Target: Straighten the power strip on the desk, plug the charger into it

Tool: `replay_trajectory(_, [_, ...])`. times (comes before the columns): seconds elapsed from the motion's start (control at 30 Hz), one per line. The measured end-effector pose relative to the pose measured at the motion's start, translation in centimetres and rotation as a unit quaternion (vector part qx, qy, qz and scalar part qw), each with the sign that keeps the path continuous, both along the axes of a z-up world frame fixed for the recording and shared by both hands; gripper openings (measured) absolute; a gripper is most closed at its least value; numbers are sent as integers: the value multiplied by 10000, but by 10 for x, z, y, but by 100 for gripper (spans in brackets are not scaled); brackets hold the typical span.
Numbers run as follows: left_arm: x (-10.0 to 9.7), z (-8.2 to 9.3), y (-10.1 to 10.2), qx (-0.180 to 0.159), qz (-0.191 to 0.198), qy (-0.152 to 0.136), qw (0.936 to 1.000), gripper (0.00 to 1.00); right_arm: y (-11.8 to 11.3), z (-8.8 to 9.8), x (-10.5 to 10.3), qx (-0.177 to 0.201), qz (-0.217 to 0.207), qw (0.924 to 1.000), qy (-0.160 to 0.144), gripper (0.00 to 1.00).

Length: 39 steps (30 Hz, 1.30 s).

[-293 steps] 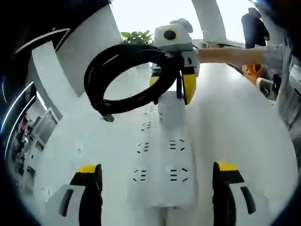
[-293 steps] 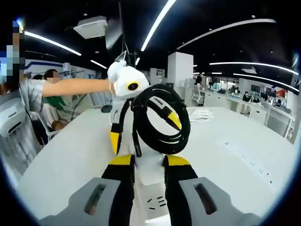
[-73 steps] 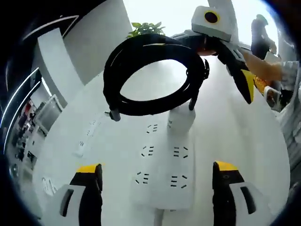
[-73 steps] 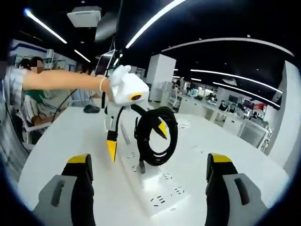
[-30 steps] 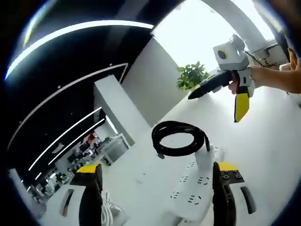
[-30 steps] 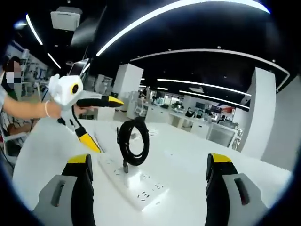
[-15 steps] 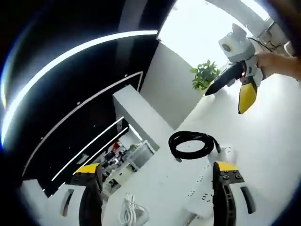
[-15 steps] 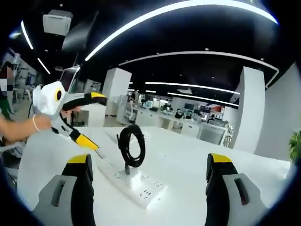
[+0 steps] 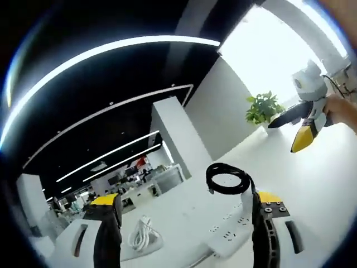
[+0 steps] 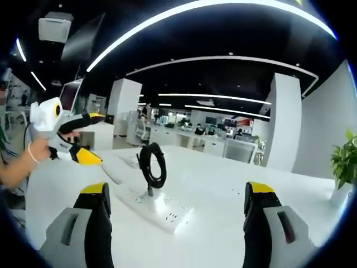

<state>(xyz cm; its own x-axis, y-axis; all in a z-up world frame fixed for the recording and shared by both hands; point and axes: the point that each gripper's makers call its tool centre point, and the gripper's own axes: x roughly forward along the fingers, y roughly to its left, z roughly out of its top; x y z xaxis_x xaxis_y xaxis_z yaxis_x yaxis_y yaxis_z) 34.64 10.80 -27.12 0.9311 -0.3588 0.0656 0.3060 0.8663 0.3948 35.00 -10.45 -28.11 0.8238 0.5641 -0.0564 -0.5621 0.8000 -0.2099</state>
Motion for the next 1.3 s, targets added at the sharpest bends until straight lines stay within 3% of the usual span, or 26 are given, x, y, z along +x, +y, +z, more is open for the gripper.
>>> replay_trajectory(0.23, [-15,1,15,-581,122,0,9982,99,-9,2,-14,151,-144,9998,-57,99])
replay_trajectory(0.53, [-34,-9,26,-829,243,-9,9963,99,-19,7,-31,497,-214,9982,-242,98])
replay_trajectory(0.67, [-44,-15,26,-901,168,102,9957,99,-20,-5,-41,534,-229,9983,-89,98])
replay_trajectory(0.8, [-56,-12,31,-923,294,-27,9953,99,-21,-15,-50,611,-287,9977,-28,99])
replay_trajectory(1.03, [-70,-16,31,-952,310,62,9950,99,-37,-37,-59,583,-711,9957,108,98])
replay_trajectory(1.3, [-79,-34,44,-1105,514,281,9921,99,-45,-39,-70,798,-822,9933,129,97])
